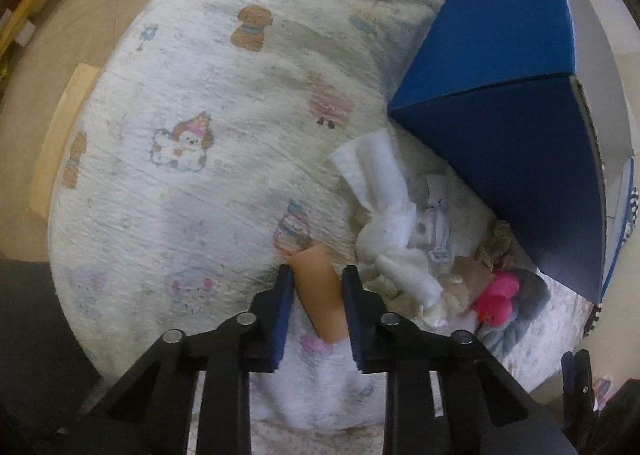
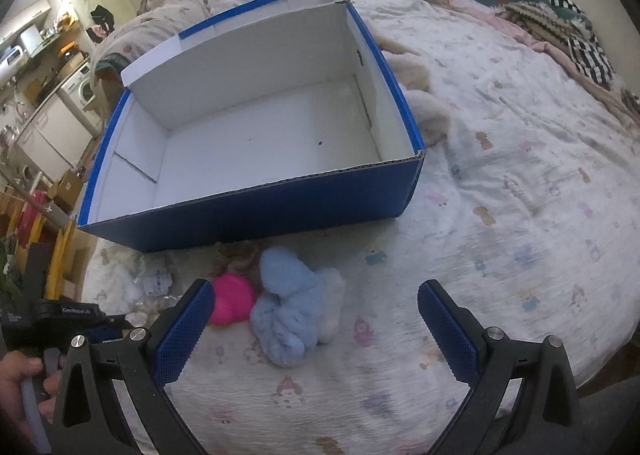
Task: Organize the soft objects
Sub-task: 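Grasp the tan foam roll with the left tool while the right tool grasps the light-blue plush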
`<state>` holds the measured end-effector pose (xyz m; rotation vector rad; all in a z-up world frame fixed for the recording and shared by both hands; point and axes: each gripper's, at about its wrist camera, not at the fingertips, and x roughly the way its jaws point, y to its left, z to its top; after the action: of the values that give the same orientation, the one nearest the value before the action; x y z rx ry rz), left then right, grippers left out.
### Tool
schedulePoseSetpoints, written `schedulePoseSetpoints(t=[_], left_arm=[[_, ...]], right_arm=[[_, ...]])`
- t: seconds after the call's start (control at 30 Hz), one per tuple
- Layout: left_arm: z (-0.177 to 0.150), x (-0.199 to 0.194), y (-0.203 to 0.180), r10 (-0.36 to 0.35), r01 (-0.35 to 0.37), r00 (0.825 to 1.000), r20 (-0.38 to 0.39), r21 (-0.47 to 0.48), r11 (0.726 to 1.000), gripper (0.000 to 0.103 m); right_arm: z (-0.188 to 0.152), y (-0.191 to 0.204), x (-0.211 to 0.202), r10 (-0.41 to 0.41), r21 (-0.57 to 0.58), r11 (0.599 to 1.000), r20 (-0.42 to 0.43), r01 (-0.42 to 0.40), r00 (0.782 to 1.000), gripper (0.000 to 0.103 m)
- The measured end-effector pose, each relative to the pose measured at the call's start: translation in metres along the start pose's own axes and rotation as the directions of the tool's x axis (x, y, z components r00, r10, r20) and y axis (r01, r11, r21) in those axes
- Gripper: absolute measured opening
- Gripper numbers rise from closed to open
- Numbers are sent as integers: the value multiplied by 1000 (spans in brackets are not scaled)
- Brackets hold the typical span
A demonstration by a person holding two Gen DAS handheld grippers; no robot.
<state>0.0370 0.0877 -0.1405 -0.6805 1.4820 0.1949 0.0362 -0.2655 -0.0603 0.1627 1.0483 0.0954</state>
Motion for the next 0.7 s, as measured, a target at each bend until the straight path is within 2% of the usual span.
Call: schedulePoseSetpoints(t=[0.1,0.23,0.37,0.43,0.5,0.7], left_arm=[[-3,-1,0,-6,6,1000,-3,7,1000,7],[-5,-12,-1,0,-3,999,50,51,999,5],[-17,-39,-9,49,-68,987,154,124,990,5],[-22,-49,-16,61,-93,979,197,161,983,5],[-27,-55,-23,54,-96,975,216,191,977,5],[-35,-54,-38,93,-150,971,219,260,954,5]], right_arm=[[2,-7,3,21,43,999,-16,-20,1000,103],[3,-24,11,85,140,987,-57,-76,995,103],[-1,-43,30,151,258,960,-154,-108,976,103],[-6,-48,42,170,293,950,-206,-105,964,91],[-11,-46,54,165,288,954,-253,-89,953,85],[-12,-17,76,126,183,981,-310,-71,942,85]])
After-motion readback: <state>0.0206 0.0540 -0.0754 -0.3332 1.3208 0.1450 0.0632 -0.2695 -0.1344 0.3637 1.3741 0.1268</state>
